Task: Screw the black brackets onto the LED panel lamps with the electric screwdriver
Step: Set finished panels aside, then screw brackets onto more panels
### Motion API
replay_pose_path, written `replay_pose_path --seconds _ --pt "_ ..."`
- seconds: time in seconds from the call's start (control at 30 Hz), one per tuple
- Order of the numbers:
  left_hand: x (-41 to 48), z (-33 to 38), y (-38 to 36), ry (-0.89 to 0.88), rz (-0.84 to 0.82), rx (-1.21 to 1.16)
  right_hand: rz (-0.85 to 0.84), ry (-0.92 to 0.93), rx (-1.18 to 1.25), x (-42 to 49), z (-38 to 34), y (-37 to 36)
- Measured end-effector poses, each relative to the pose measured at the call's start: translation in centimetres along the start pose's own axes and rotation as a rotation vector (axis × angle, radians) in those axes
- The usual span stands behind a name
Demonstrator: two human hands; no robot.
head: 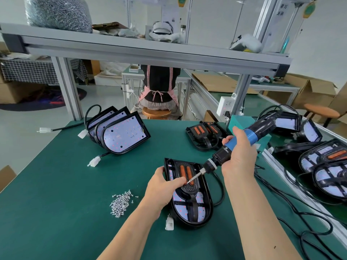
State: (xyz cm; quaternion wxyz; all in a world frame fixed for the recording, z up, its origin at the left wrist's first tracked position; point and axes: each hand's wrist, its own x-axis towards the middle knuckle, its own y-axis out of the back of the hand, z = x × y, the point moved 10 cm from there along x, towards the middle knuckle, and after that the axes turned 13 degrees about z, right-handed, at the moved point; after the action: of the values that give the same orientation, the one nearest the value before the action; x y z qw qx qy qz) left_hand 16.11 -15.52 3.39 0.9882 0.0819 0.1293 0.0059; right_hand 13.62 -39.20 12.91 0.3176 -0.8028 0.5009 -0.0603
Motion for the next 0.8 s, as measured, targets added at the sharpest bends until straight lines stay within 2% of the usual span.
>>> replay_pose_path --seconds 0.6,0.8 --pt "0.6 -0.4 -0.2 0.009 -0.049 -0.128 -0.067 0.06 -0.108 -0.6 0.1 -3.0" --pt "1.0 -0.6 0.3 -0.006 -0.027 -0.12 -0.097 0.142 -0.093 -0.4 -1.6 -4.3"
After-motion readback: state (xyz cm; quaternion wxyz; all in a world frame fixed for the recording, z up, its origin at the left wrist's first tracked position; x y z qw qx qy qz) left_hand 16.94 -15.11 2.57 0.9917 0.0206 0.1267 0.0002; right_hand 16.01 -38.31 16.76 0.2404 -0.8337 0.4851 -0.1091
